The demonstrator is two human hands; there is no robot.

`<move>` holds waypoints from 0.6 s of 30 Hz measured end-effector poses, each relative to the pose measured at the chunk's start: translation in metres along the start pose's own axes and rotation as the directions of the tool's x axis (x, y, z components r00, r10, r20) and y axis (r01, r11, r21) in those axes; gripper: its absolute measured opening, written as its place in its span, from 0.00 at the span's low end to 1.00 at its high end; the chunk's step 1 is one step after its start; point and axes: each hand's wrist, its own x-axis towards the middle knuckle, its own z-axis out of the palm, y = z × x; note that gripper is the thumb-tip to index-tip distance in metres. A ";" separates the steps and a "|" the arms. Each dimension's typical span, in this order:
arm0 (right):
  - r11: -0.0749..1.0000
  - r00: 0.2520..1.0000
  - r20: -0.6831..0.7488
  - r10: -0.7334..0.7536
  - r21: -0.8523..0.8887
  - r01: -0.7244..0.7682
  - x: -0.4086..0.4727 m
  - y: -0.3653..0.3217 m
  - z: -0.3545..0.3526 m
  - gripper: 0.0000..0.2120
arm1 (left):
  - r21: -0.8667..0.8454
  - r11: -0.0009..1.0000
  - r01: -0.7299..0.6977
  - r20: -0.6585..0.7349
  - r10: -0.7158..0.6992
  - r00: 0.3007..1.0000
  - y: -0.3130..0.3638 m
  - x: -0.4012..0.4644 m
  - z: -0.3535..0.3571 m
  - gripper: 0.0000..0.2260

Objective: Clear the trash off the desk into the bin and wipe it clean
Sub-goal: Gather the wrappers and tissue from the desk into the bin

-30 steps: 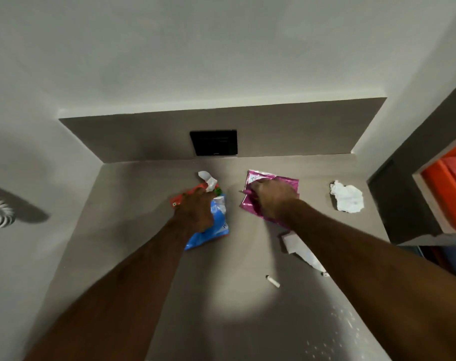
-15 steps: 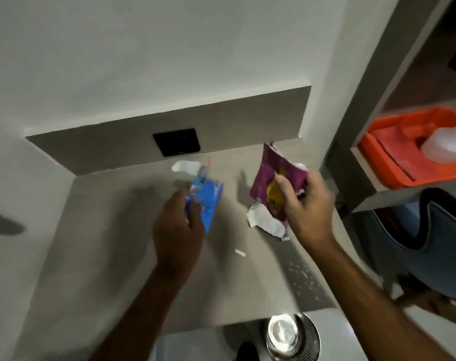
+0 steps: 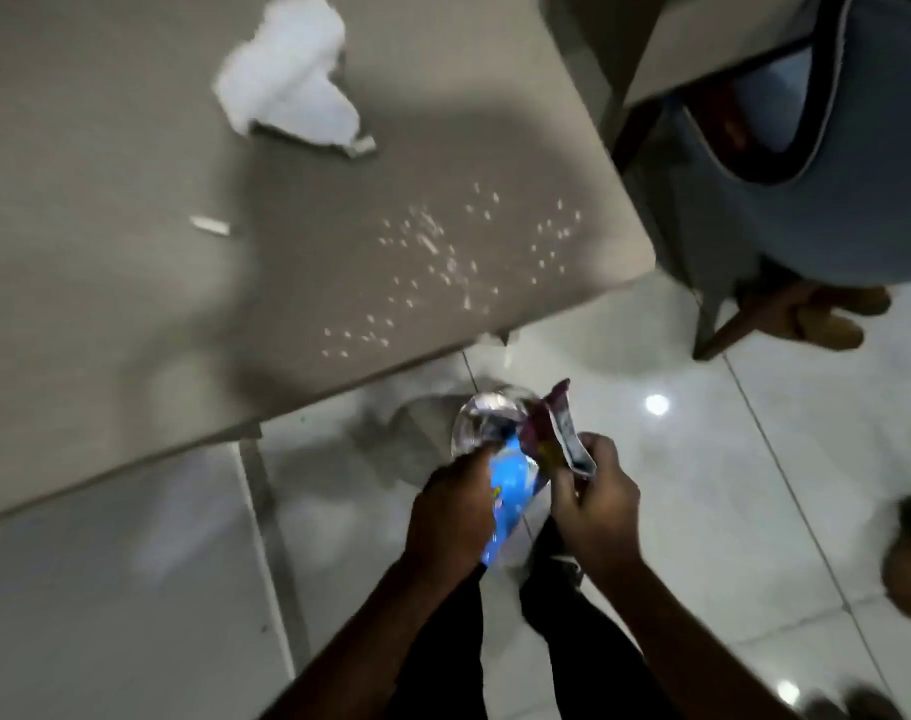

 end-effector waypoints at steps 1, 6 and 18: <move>0.999 0.999 0.022 0.047 -0.021 -0.047 0.013 0.016 0.015 0.09 | -0.033 0.997 0.073 -0.012 -0.073 0.997 -0.012 0.017 0.017 0.18; 0.978 0.985 0.089 0.150 -0.158 -0.135 0.073 0.087 0.086 0.15 | -0.180 0.942 0.285 -0.103 -0.306 0.947 -0.057 0.094 0.097 0.13; 0.933 0.884 0.311 0.348 -0.206 -0.295 0.108 0.156 0.135 0.24 | -0.033 0.970 0.242 0.322 -0.219 0.921 -0.086 0.148 0.160 0.21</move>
